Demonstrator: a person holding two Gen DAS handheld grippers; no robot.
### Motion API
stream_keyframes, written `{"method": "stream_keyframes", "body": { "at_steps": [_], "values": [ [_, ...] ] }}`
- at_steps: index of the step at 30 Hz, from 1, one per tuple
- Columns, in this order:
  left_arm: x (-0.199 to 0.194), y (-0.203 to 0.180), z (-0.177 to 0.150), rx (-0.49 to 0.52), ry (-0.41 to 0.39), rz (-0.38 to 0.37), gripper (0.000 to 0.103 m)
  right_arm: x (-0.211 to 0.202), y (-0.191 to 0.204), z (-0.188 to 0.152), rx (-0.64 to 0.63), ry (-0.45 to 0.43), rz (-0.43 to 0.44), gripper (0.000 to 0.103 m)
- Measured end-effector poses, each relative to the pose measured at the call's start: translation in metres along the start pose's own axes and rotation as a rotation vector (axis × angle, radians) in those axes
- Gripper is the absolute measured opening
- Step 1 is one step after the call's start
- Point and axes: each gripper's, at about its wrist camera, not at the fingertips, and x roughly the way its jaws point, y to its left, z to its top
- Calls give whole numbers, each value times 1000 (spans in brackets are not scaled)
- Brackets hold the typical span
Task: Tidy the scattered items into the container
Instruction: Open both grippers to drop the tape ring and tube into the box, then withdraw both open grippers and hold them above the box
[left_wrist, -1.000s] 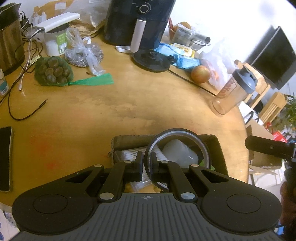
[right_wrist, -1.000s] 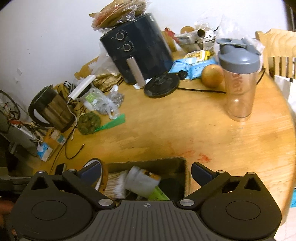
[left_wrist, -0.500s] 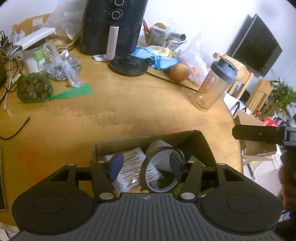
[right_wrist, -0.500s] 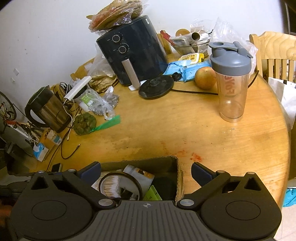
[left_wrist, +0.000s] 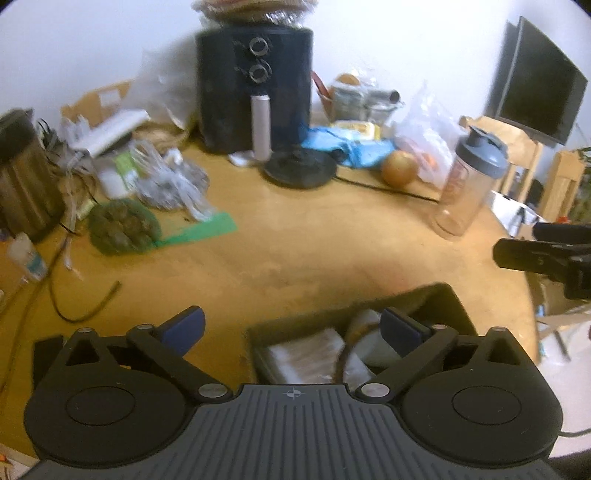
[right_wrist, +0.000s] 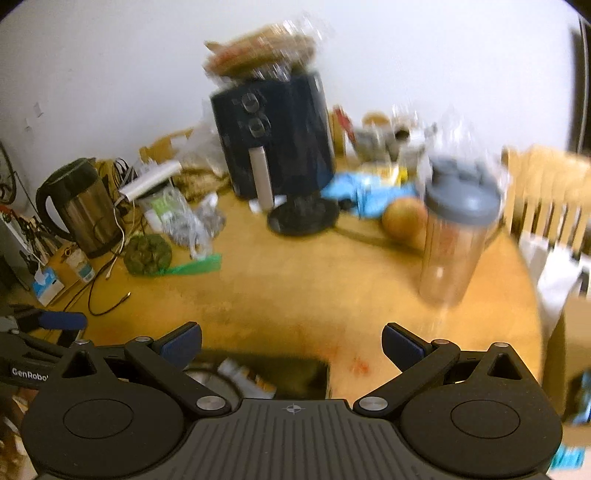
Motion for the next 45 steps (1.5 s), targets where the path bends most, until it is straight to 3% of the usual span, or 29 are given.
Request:
{"method": "stream_keyframes", "body": {
  "at_steps": [11, 15, 17, 19, 21, 24, 28, 39, 45],
  "values": [
    [-10, -6, 15, 63, -49, 63, 103, -9, 17, 18, -144, -92, -55, 103],
    [-13, -6, 19, 44, -59, 106, 103, -10, 28, 22, -164, -134, -195, 103],
    [-15, -6, 20, 51, -54, 92, 103, -10, 30, 23, -139, -119, -266, 103],
    [-14, -4, 21, 42, -38, 53, 103, -6, 27, 29, -81, -52, -277, 103],
    [-10, -1, 21, 13, -7, 30, 103, 0, 20, 34, -49, 29, -222, 103],
    [0, 2, 21, -26, 69, 39, 103, 15, 12, 39, -6, 178, -153, 103],
    [12, 4, 16, -39, 177, 37, 103, 35, 6, 33, 42, 332, -137, 103],
    [33, 6, -4, -69, 407, -8, 103, 65, 7, 2, 118, 626, -82, 103],
    [43, 3, -15, -60, 505, -16, 103, 76, 17, -13, 57, 741, -114, 103]
  ]
}}
